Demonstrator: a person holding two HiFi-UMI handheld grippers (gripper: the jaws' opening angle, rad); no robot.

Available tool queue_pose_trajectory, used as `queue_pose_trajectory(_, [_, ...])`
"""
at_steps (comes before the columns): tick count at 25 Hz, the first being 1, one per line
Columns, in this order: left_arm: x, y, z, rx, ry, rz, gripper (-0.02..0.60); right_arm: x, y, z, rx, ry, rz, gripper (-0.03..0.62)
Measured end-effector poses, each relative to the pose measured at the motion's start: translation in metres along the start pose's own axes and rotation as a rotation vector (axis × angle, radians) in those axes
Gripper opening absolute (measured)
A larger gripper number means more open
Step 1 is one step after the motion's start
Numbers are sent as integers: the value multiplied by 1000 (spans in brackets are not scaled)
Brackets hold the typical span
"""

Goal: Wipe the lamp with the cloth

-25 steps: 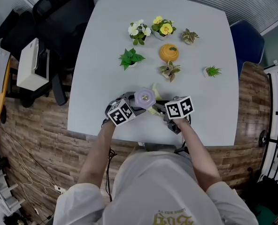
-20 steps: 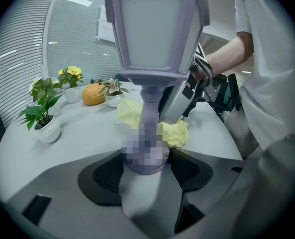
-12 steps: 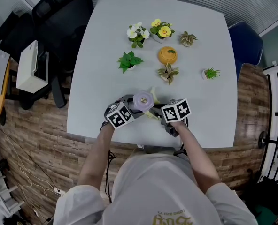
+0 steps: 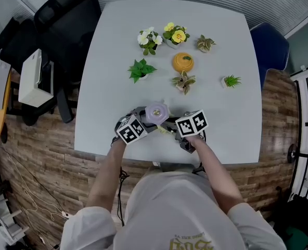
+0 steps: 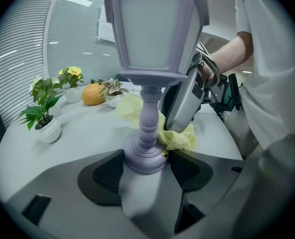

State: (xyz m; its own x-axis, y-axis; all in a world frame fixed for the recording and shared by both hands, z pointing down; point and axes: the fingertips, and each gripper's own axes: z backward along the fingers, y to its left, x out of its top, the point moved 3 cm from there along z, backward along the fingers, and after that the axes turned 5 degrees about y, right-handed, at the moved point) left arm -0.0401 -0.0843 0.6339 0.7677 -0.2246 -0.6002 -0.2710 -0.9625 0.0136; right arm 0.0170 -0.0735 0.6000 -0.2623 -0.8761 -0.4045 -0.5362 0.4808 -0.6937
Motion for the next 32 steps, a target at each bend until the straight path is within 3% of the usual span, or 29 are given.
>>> queue_pose_trajectory(7, [-1, 0, 2, 5, -10, -5, 298, -7, -1, 15, -45, -26, 40, 46])
queue_pose_trajectory(12, [-3, -1, 3, 42, -23, 18, 298, -13, 3, 35, -161, -57, 191, 46])
queue_pose_trajectory(16, [-7, -4, 10, 76, -30, 78, 298, -10, 6, 56, -237, -137, 238, 48])
queue_pose_trajectory(26, [1, -27, 69, 212, -305, 385, 294, -11, 28, 100, -411, -370, 245, 48])
queue_pose_trajectory(29, [7, -30, 95, 289, -409, 467, 217, -8, 40, 116, -462, -465, 244, 48])
queue_pose_trajectory(32, [18, -28, 128, 415, -511, 506, 140, -6, 57, 126, -498, -534, 275, 48])
